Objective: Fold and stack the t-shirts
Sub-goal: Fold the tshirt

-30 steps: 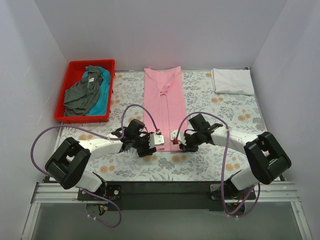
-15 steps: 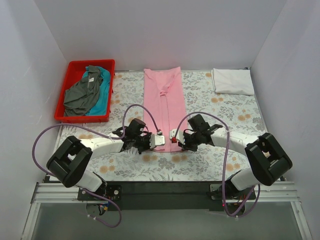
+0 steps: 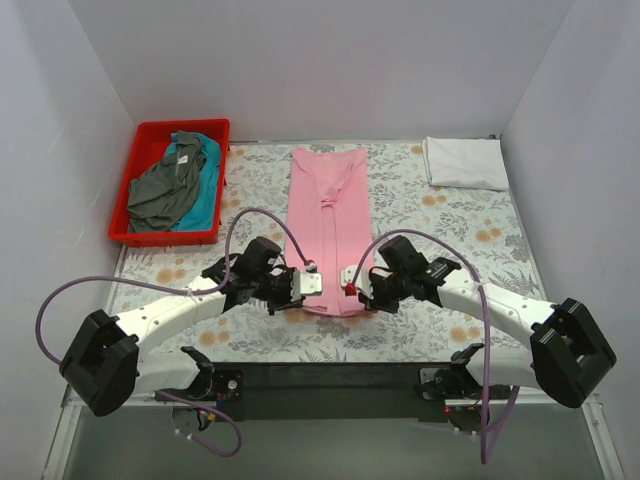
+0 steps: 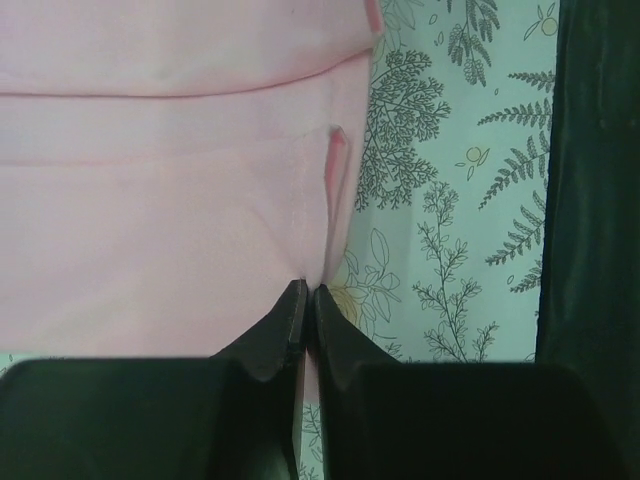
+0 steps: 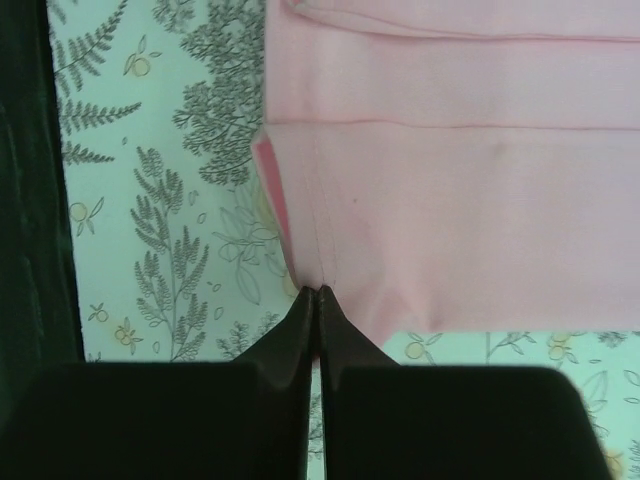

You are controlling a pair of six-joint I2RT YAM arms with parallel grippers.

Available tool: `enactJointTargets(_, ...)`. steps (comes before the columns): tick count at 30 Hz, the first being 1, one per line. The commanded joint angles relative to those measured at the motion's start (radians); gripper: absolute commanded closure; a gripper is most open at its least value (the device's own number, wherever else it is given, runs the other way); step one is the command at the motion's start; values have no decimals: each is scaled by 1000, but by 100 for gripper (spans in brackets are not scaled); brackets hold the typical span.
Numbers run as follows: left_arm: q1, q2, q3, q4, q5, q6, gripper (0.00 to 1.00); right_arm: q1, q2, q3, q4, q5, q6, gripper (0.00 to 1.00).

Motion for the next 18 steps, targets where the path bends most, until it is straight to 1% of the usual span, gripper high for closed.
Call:
enactJointTargets(1, 43, 4, 69, -40, 21, 19, 100, -33, 27, 100, -14, 10, -14, 99)
enactJointTargets(8, 147, 123, 201, 6, 53, 133, 100, -87, 135, 254, -20, 25, -101, 99)
enactJointTargets(13, 239, 269, 314, 21, 97, 228, 100, -154, 265, 392, -7, 14, -173, 99)
enactJointTargets(18, 288, 395, 443, 78, 114, 255, 100, -217, 400, 527, -7, 10, -231, 99)
